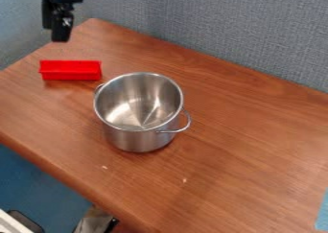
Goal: Move the red object from the metal pot to the table
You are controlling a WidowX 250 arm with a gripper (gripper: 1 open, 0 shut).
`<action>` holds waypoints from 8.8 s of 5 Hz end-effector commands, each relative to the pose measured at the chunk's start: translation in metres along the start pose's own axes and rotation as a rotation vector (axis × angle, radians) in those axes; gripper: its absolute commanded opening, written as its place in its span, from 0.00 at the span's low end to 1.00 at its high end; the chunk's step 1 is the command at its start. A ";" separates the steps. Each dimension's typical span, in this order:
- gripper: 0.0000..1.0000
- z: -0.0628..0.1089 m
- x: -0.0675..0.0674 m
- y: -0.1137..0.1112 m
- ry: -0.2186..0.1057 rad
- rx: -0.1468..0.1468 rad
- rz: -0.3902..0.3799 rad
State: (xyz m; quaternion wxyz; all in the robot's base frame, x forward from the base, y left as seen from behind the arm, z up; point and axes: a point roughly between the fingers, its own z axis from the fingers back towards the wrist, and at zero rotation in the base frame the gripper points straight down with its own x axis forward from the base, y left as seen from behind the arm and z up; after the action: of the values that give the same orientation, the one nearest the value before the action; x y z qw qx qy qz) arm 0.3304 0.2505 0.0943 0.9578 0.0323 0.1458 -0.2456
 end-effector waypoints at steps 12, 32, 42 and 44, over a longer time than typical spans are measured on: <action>0.00 0.000 0.042 -0.018 -0.042 0.127 0.075; 1.00 -0.020 -0.056 -0.011 -0.152 0.075 -0.288; 1.00 0.009 -0.032 -0.037 -0.083 0.020 -0.556; 1.00 0.003 -0.055 -0.032 -0.071 -0.015 -0.596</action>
State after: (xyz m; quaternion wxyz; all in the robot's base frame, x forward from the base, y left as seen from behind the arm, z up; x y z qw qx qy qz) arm 0.2708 0.2440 0.0912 0.8430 -0.0565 0.1291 -0.5192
